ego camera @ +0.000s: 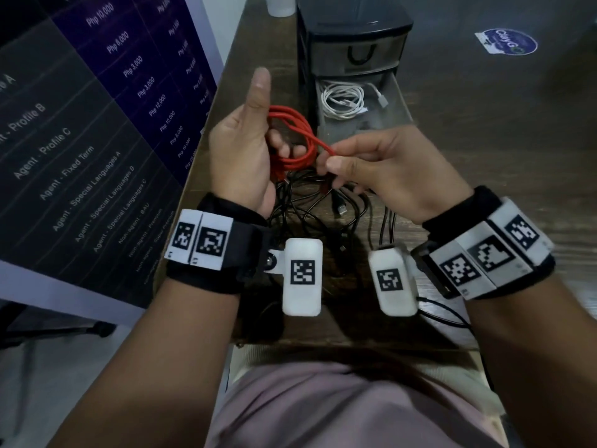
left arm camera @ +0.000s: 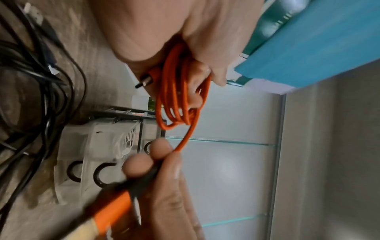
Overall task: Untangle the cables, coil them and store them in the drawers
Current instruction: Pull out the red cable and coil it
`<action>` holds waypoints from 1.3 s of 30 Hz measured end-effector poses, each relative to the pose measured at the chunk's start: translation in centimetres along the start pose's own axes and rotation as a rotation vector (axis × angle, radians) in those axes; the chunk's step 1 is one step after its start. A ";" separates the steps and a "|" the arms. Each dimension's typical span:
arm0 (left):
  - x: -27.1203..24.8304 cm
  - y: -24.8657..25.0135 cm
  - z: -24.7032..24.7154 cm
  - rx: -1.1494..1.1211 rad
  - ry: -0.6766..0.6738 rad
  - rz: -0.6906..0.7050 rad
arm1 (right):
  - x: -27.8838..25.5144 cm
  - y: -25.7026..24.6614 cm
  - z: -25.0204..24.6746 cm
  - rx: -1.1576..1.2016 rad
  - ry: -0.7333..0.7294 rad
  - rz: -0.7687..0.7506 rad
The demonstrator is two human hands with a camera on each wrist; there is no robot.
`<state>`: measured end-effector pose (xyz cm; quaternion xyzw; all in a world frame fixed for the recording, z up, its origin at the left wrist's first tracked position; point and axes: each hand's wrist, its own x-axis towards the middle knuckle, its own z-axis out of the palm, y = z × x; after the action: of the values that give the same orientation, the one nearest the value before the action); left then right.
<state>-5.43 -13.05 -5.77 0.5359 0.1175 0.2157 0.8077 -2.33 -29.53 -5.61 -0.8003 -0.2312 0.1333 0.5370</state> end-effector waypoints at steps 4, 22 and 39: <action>0.2 0.5 -0.5 -0.141 0.053 -0.124 | -0.2 -0.4 -0.5 -0.042 -0.071 -0.044; -0.6 0.5 1.2 -0.112 -0.006 -0.242 | 0.3 0.4 1.6 0.548 0.239 -0.277; -1.3 -1.1 1.3 0.152 -0.050 -0.072 | -0.3 -0.6 2.6 0.898 0.157 -0.035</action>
<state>-5.74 -15.09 -6.35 0.5965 0.1323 0.1636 0.7746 -3.91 -27.38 -6.08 -0.4918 -0.1222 0.1501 0.8489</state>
